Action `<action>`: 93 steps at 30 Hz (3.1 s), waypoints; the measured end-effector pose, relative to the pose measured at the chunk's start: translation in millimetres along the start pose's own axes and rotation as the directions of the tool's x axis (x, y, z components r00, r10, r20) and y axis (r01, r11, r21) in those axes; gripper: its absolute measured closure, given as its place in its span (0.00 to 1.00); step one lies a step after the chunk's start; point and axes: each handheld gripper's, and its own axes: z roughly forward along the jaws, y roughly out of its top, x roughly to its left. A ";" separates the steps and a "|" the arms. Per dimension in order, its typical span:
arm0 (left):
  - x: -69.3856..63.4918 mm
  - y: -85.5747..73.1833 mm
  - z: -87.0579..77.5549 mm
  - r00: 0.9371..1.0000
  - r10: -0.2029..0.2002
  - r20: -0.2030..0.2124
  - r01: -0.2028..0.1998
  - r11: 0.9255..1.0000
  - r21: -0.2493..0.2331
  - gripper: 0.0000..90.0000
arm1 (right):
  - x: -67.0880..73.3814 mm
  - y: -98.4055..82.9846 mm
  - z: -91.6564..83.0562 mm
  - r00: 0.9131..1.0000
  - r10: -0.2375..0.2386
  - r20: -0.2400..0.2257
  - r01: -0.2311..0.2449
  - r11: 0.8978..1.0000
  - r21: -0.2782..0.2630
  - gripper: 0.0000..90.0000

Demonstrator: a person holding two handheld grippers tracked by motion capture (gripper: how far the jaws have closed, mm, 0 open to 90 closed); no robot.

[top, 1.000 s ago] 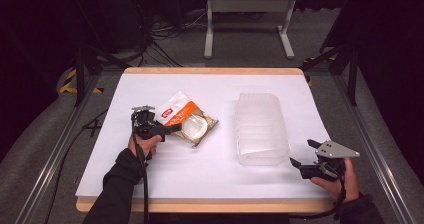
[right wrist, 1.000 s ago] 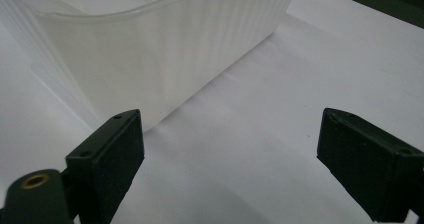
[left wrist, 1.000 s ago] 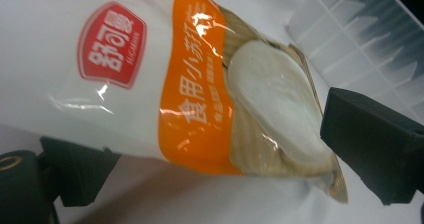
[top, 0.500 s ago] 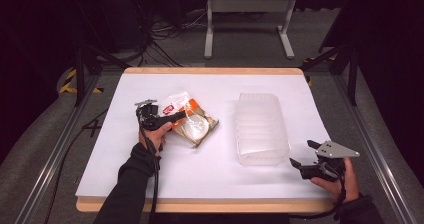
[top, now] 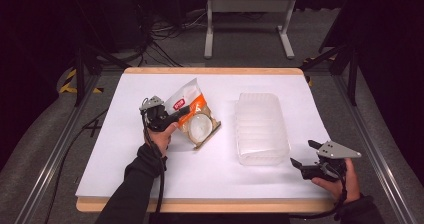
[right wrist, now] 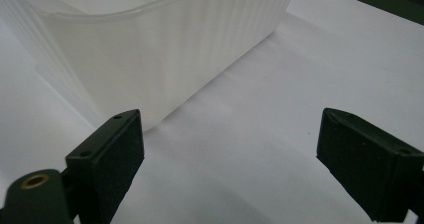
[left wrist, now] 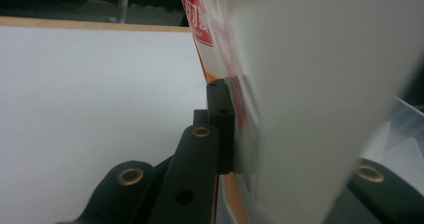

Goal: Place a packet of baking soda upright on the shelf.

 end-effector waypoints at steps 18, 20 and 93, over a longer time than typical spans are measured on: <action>-48.5 18.1 -18.7 0.983 0.184 -0.008 -0.184 0.983 -0.023 1.00 | 0.2 1.9 -0.7 1.000 0.018 -0.008 -0.018 1.000 -0.011 0.14; -50.5 19.5 -20.8 0.980 0.199 -0.010 -0.199 0.980 -0.025 1.00 | -0.5 1.6 -0.5 1.000 0.023 -0.007 -0.023 1.000 -0.009 0.14; -167.4 81.9 109.4 0.830 0.406 0.382 -0.386 0.913 -0.132 1.00 | -4.6 -1.9 -2.0 0.999 0.031 -0.005 -0.032 0.999 -0.012 0.14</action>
